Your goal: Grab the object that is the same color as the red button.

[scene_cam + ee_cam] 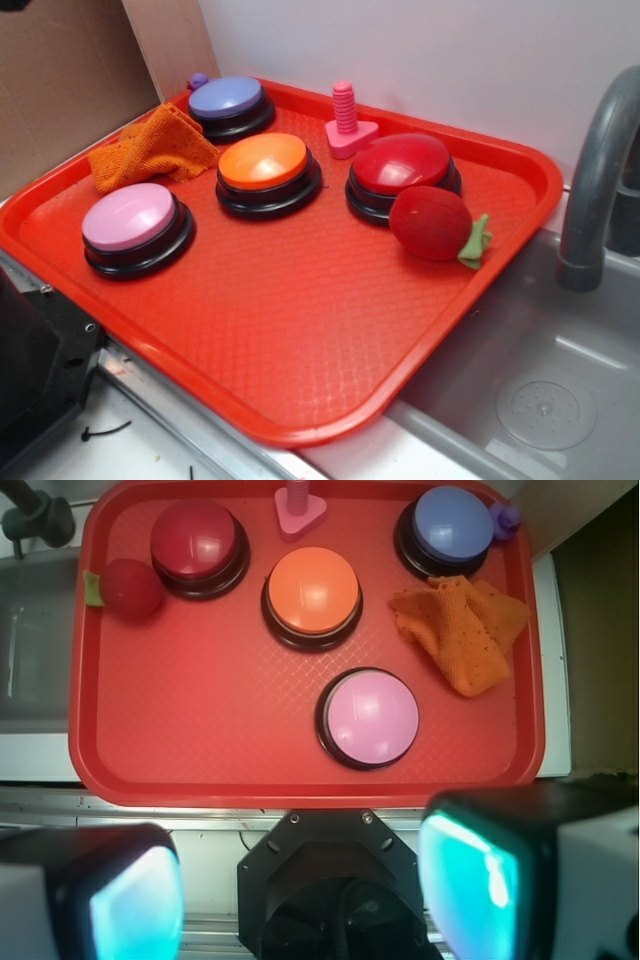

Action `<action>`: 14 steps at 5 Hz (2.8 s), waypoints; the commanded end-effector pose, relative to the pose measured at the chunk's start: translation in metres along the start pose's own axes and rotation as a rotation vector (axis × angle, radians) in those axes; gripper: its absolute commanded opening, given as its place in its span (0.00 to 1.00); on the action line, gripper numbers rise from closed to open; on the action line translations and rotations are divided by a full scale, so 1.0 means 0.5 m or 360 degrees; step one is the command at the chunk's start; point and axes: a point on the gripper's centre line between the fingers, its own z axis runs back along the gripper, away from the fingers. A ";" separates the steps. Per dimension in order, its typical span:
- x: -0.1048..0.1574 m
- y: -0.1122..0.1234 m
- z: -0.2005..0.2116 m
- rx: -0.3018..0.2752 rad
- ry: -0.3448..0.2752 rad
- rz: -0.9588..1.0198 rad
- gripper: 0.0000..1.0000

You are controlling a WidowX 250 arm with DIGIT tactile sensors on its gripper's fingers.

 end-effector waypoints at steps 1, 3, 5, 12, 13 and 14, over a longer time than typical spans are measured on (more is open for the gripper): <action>0.000 0.000 0.000 0.0000 0.0000 0.0000 1.00; 0.040 -0.048 -0.012 0.0201 -0.0113 -0.0632 1.00; 0.099 -0.103 -0.045 0.0156 -0.0319 -0.1311 1.00; 0.264 -0.281 -0.339 -0.0374 -0.0200 -0.2562 1.00; 0.263 -0.286 -0.375 -0.0411 -0.0162 -0.2534 1.00; 0.267 -0.294 -0.401 -0.0351 -0.0075 -0.2496 1.00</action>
